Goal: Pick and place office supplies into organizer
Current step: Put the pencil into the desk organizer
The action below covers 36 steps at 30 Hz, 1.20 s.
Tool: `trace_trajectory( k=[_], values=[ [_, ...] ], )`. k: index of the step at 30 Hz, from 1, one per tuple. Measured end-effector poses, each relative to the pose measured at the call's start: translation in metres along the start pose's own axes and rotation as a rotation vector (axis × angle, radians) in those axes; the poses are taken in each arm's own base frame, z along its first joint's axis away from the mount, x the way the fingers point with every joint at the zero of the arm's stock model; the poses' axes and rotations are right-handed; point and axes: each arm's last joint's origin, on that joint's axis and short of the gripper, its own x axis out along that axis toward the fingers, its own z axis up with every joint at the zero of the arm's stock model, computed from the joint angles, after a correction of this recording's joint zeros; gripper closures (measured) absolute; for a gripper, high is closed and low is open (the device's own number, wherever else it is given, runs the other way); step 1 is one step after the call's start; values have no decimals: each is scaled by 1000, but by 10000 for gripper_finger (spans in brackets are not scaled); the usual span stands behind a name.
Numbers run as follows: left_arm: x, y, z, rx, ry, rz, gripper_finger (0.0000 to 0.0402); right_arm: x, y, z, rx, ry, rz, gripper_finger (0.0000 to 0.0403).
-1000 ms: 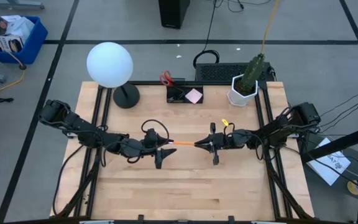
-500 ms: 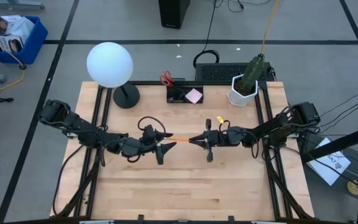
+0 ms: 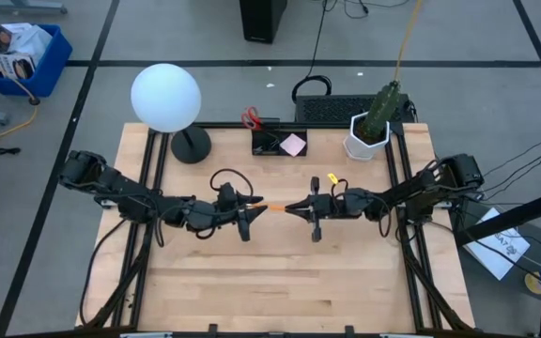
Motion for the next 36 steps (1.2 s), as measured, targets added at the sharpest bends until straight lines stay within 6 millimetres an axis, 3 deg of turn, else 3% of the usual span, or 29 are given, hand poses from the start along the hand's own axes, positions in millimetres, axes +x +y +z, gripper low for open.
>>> trace_trajectory(
  k=[11,24,32,36],
  values=[
    [2,0,4,33,-14,-30,380,0,-2,0,-3,3,-12,380],
    [11,21,11,131,-61,147,381,-4,7,-5,-32,24,-18,287],
    [21,51,35,239,-86,293,374,-22,35,-18,-9,82,91,286],
    [29,74,53,299,-5,434,376,-30,46,-23,-25,103,74,291]
  ],
)
